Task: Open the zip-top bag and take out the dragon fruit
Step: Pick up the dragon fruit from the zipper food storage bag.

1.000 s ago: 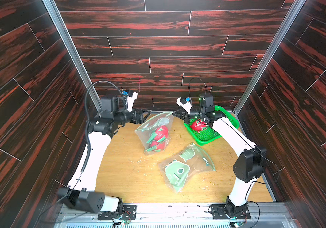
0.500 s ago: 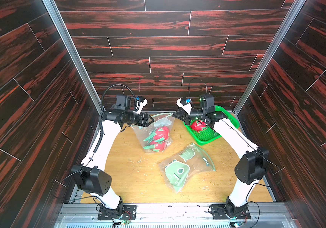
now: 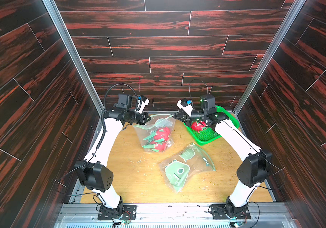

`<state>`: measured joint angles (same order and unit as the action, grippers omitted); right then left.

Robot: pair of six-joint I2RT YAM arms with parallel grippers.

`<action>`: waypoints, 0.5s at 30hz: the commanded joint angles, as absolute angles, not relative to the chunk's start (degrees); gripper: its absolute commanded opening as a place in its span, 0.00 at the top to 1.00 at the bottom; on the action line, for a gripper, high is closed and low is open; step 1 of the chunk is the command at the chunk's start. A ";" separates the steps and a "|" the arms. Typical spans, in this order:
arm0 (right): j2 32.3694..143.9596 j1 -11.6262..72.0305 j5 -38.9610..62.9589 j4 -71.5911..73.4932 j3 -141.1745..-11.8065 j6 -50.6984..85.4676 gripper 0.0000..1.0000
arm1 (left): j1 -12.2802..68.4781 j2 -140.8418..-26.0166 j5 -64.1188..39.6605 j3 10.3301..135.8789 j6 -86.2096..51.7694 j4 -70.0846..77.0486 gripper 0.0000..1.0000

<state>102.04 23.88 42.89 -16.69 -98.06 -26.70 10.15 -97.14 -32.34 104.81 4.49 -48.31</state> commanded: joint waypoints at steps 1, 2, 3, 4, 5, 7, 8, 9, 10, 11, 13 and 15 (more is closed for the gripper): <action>99.34 23.99 44.64 -14.46 -98.76 -24.28 0.99 | 10.21 -95.78 -32.01 105.41 2.47 -47.29 1.00; 99.46 23.99 44.88 -14.57 -99.08 -23.53 0.97 | 10.21 -95.11 -31.62 104.98 1.32 -46.34 1.00; 99.51 24.05 45.28 -14.80 -99.40 -22.89 0.96 | 10.24 -94.49 -31.48 104.54 0.34 -45.36 1.00; 99.55 24.01 45.51 -14.86 -99.63 -22.37 0.95 | 10.20 -93.83 -31.53 104.06 -0.70 -44.26 1.00; 99.54 24.01 45.77 -14.79 -99.83 -21.71 0.94 | 10.20 -93.06 -31.54 103.32 -2.19 -42.86 1.00; 99.74 24.00 45.88 -15.08 -100.55 -20.15 0.87 | 10.21 -91.43 -31.58 101.78 -4.41 -40.80 1.00; 99.83 24.00 45.64 -15.84 -101.44 -19.18 0.82 | 10.24 -90.51 -31.23 101.19 -5.55 -40.15 1.00; 99.93 24.05 45.09 -16.78 -102.37 -18.13 0.78 | 10.28 -89.55 -30.51 100.51 -7.14 -38.85 1.00; 99.88 23.99 44.32 -17.48 -103.28 -17.03 0.75 | 10.29 -88.64 -29.99 99.80 -8.73 -37.50 1.00; 99.91 23.99 43.11 -18.36 -104.27 -15.43 0.70 | 10.33 -87.67 -29.23 98.98 -10.48 -35.96 1.00; 100.02 23.99 41.42 -20.11 -106.49 -12.13 0.64 | 10.34 -85.54 -28.33 97.41 -13.44 -33.48 1.00; 100.08 23.99 42.23 -22.13 -108.69 -9.97 0.61 | 10.37 -83.89 -27.80 96.37 -15.91 -29.75 1.00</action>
<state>102.00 23.86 42.46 -18.74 -105.58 -15.25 10.33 -89.41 -28.95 96.53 -10.11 -38.83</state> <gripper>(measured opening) 0.379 0.052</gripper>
